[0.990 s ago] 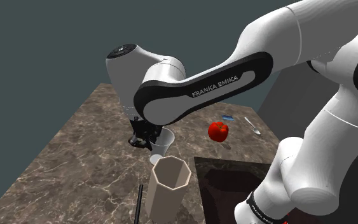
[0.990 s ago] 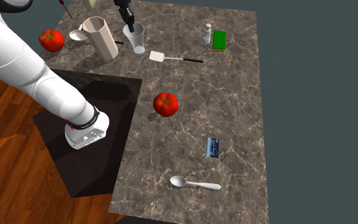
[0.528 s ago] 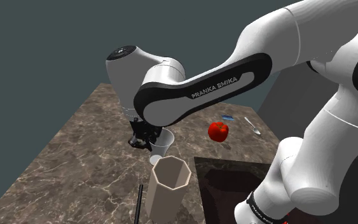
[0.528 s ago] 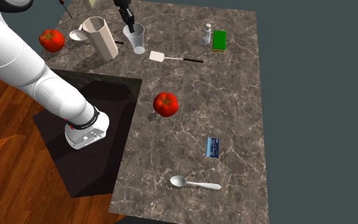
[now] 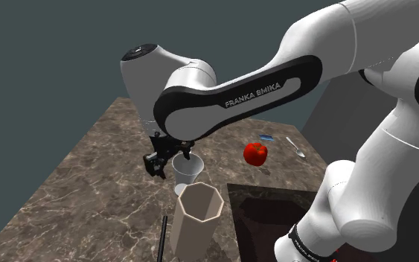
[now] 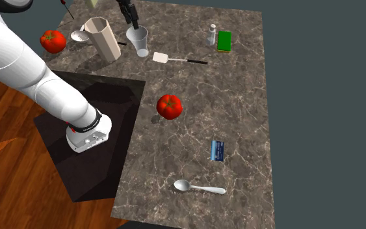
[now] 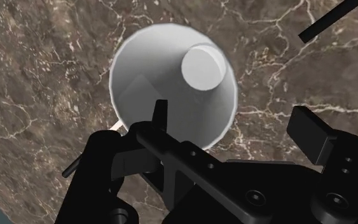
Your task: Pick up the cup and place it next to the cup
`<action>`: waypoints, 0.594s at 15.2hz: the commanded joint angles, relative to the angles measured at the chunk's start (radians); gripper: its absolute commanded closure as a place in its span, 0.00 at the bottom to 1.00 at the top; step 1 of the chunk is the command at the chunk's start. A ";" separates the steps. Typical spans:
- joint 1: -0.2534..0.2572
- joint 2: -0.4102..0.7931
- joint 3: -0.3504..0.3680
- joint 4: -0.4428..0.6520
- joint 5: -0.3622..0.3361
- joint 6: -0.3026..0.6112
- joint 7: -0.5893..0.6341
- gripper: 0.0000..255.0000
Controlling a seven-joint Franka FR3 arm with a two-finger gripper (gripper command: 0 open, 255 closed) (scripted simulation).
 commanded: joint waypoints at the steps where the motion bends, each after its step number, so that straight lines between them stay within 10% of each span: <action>1: 0.005 -0.003 0.005 0.053 0.007 -0.058 -0.003 0.00; 9: 0.008 -0.003 0.008 0.079 0.009 -0.084 -0.004 0.00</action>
